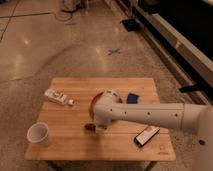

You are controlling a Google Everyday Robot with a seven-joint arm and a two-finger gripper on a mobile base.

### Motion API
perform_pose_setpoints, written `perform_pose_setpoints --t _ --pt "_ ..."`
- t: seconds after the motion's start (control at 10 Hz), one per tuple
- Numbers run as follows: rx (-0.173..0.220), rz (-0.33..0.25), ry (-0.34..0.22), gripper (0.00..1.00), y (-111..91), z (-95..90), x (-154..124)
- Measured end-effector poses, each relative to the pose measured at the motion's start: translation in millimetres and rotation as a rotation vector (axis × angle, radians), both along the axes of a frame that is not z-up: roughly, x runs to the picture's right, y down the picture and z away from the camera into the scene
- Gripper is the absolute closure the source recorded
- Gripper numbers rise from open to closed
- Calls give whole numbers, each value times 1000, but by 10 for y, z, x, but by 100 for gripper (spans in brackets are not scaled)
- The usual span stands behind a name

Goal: Place the pepper in the ceramic bowl

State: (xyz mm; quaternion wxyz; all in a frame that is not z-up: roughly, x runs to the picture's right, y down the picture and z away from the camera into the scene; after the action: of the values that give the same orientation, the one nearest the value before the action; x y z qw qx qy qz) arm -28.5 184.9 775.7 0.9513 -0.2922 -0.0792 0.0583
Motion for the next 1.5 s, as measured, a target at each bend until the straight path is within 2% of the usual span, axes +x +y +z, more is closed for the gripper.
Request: perform_pose_setpoints --t 0.2,0.3,0.4,0.5,0.7,0.8,1.0,1.3,1.5 --pt "31 -17 -4 100 -239 -171 62" --pt "61 -30 -2 100 -457 -246 111" --pt "73 -34 0 100 -570 -268 131" --pt "88 -39 3 100 -700 -255 155" --pt "133 -40 12 100 -1059 -119 202" --pt "146 -39 16 100 -1167 -41 224" --pt "174 -34 28 84 -1400 196 358" --pt "173 -20 53 53 -1480 512 653" --pt "176 -4 61 39 -1495 584 839"
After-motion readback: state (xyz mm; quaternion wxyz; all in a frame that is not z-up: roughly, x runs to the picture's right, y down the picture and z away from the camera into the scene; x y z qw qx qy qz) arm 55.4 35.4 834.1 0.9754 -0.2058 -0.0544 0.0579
